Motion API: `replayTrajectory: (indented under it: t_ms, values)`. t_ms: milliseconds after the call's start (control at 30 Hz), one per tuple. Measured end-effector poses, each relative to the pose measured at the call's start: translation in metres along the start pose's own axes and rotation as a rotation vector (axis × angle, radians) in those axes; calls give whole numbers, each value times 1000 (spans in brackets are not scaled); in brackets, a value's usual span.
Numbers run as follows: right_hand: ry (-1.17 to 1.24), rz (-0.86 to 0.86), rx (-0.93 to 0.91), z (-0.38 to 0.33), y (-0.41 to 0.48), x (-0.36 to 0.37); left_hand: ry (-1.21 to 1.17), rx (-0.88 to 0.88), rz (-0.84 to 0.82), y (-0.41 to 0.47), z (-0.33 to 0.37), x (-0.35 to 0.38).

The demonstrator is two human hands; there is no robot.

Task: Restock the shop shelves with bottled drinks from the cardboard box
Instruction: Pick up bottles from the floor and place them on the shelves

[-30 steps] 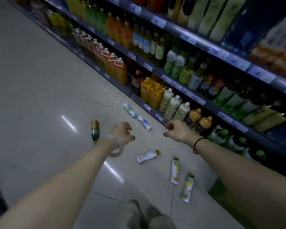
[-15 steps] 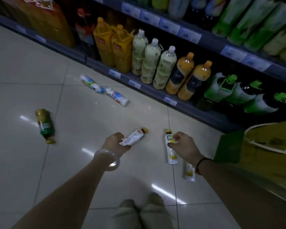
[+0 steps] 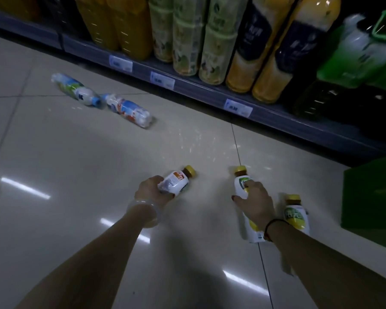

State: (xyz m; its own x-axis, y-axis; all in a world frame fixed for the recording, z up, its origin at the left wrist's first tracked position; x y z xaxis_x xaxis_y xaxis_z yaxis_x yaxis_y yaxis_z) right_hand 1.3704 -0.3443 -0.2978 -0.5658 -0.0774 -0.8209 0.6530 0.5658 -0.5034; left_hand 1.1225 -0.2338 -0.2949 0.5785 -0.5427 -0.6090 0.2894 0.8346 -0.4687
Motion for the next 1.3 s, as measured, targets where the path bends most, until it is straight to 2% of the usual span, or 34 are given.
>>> replayTrajectory:
  t_ms: [133,367,467,533,767,867,967,1067,1167,1300]
  values:
    - [-85,110,19,6,18,8,22,-24,13,21,-12,14]
    - [-24,95,177,17,26,21,115,-25,-6,36,-26,26]
    - [88,64,243,20,31,27,157,-55,-33,38,-30,27]
    - [173,32,285,24,34,31,135,-59,-45,39,-33,31]
    - [251,17,309,23,36,30,9,8,28,40,-23,27]
    - [395,-12,272,17,38,23,-83,10,69,36,-5,18]
    - [583,-88,157,2,28,3,-246,47,125,28,14,6]
    - [717,-90,44,-19,9,-22,-406,82,181,9,38,-9]
    - [857,-116,-4,-47,-20,-64,-535,117,186,-17,72,-33]
    - [909,-145,-94,-94,-70,-143,-549,172,189,-58,133,-87]
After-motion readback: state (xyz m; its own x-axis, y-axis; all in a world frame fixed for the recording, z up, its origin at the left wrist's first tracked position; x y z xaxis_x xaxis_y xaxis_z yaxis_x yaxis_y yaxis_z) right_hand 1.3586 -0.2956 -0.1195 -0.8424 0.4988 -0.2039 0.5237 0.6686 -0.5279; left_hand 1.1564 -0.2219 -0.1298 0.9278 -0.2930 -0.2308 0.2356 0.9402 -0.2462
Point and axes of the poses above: each hand's wrist, its own y-axis towards the middle knuckle, its own x-axis out of the palm, z = x × y, the point moved 3 cm from there along y, towards the middle knuckle, and after that the axes turned 12 degrees about x, right-handed, at the moved point
